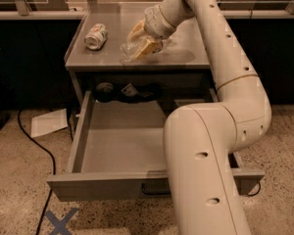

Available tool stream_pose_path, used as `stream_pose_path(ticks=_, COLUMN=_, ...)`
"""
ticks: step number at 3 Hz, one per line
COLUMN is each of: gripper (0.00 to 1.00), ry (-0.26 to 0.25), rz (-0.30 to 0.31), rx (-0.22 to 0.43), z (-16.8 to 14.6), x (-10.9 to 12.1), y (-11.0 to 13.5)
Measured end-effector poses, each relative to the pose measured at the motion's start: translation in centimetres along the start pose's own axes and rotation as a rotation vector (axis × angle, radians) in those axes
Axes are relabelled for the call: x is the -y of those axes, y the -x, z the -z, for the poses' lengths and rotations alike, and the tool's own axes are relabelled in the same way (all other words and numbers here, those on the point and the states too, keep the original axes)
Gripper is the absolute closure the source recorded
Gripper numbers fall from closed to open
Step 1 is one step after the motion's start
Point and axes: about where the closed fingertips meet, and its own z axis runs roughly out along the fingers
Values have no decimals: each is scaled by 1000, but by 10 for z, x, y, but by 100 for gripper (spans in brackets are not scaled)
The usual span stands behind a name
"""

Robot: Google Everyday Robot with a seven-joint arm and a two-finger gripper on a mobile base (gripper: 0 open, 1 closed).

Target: Pick water bottle from top drawer and place on counter

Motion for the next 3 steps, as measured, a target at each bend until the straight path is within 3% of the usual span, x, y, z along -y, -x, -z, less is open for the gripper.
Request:
stream_pose_path(ticks=1, gripper=100, ry=-1, rz=-2, rx=2, z=-3, x=1, y=0)
stream_pose_path(ticks=2, gripper=100, ry=43, rz=-58, rx=16, z=-24, x=-14, y=-16)
stream_pose_path(ticks=3, gripper=100, ry=43, rz=-58, rx=15, z=-20, x=-12, y=-13)
